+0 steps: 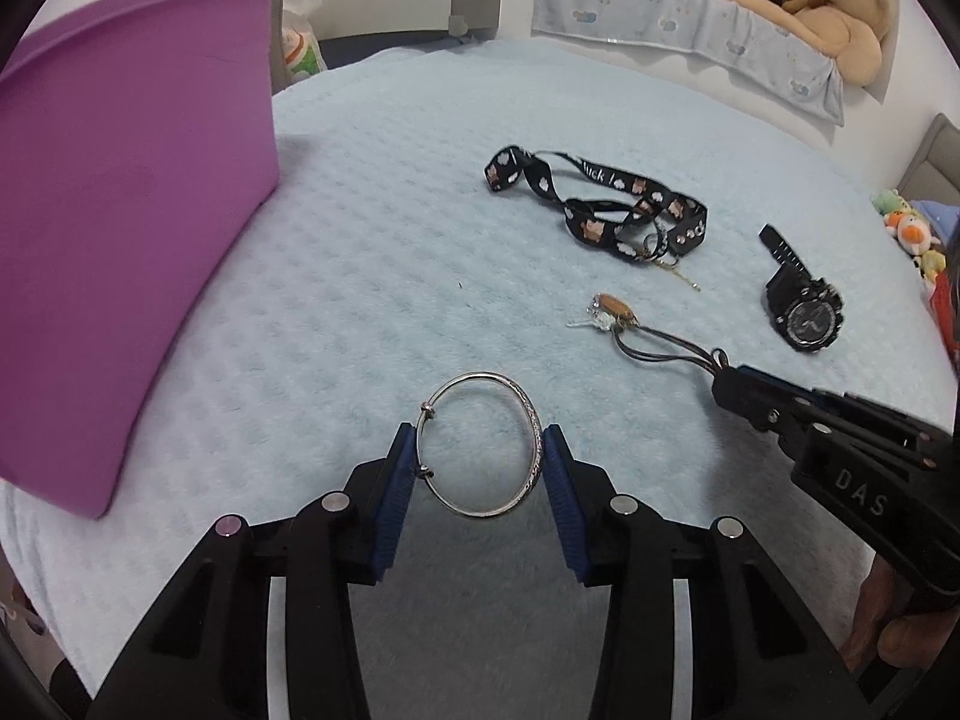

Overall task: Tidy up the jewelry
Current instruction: 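Close the left tool on the silver bangle while the right tool grasps the brown cord keychain, then lift and carry the bangle and brown keychain over the pink tub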

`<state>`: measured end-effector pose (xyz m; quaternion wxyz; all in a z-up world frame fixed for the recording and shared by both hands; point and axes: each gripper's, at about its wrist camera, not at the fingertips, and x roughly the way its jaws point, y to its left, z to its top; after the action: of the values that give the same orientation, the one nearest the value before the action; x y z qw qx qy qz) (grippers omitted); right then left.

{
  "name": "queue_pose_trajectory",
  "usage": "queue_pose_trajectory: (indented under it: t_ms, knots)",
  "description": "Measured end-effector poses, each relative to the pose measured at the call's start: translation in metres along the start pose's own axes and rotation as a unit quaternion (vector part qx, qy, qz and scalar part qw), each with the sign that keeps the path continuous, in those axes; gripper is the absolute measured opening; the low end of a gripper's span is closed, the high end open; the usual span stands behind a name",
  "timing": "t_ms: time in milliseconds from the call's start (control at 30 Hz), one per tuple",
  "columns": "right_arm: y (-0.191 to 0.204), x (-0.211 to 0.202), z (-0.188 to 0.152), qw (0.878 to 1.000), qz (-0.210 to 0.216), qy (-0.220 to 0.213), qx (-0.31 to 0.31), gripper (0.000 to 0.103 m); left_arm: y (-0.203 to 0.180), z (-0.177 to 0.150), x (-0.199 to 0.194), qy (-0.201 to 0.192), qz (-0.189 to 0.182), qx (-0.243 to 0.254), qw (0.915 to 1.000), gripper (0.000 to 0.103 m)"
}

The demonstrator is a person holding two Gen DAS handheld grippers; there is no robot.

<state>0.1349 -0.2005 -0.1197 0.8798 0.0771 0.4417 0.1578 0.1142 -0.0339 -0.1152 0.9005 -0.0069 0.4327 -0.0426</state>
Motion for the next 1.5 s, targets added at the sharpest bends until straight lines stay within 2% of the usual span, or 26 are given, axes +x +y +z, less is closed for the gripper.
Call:
queue_pose_trajectory:
  t_ms: [400, 667, 833, 1067, 1267, 1500]
  knots:
    - [0.022, -0.067, -0.019, 0.998, 0.007, -0.024, 0.058, 0.011, 0.022, -0.004, -0.063, -0.023, -0.023, -0.021, 0.9993, 0.041]
    - [0.059, -0.123, -0.012, 0.996, 0.022, -0.063, 0.060, 0.011, 0.056, 0.012, -0.129, -0.071, -0.019, -0.049, 0.9961, 0.041]
    - [0.098, -0.154, 0.006, 0.995, 0.033, -0.090, 0.034, 0.011, 0.078, 0.023, -0.168, -0.096, -0.013, -0.053, 0.9939, 0.041]
    - [0.155, -0.175, 0.046, 0.990, 0.066, -0.122, 0.002, 0.011, 0.119, 0.053, -0.207, -0.115, -0.010, -0.067, 0.9910, 0.041]
    - [0.216, -0.172, 0.094, 0.984, 0.107, -0.137, -0.037, 0.011, 0.166, 0.085, -0.234, -0.148, 0.025, -0.081, 0.9853, 0.041]
    - [0.287, -0.157, 0.141, 0.975, 0.151, -0.137, -0.092, 0.011, 0.220, 0.114, -0.241, -0.153, 0.055, -0.108, 0.9806, 0.041]
